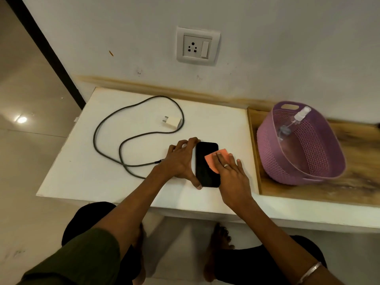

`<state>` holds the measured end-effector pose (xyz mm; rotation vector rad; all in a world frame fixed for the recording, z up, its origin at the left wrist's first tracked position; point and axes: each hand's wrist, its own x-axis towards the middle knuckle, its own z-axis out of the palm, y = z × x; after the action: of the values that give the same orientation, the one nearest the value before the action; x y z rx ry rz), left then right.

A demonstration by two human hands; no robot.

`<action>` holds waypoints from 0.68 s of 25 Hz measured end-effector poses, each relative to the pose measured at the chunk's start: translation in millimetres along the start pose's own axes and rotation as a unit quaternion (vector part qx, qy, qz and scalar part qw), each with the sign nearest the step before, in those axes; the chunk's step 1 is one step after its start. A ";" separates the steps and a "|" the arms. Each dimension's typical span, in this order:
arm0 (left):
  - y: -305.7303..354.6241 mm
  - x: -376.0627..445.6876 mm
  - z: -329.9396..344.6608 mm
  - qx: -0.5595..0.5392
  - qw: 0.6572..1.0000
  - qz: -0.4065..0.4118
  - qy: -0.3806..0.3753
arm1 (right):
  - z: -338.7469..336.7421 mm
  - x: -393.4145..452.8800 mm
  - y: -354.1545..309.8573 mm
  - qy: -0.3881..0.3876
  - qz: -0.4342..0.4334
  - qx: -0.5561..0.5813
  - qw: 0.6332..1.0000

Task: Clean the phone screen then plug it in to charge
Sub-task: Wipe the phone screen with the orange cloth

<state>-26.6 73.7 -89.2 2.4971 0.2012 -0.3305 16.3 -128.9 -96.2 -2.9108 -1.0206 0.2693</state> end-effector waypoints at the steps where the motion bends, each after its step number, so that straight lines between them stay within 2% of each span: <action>1: 0.2 0.3 -0.1 -0.001 1.000 0.001 -0.001 | 1.6 -1.3 -4.2 -0.005 0.015 0.027 1.000; 3: 0.7 -0.8 0.5 -0.005 1.000 -0.001 0.003 | 8.7 -2.6 -17.0 -0.030 0.007 0.076 0.997; 5: 0.6 -1.2 1.6 -0.012 1.000 -0.004 0.008 | 16.1 -3.7 -29.1 -0.049 -0.058 0.066 0.995; 8: -1.6 -0.5 2.7 -0.018 1.000 -0.003 0.006 | 13.1 -4.4 -21.5 -0.015 -0.131 0.043 0.990; 10: -2.8 0.5 2.2 -0.008 1.000 -0.001 0.001 | 8.0 -6.5 -4.6 0.013 -0.107 0.031 0.994; 14: -3.9 1.4 3.4 -0.002 1.000 0.004 0.002 | 5.5 -12.4 5.5 -0.002 0.014 0.089 0.996; 17: -5.9 1.2 4.5 -0.013 1.000 0.007 0.007 | 11.7 -17.6 -15.6 -0.041 -0.026 0.106 0.993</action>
<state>-27.6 75.8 -96.3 2.4753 0.1920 -0.3024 -9.0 -127.8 -103.6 -2.6998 -1.0089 0.4681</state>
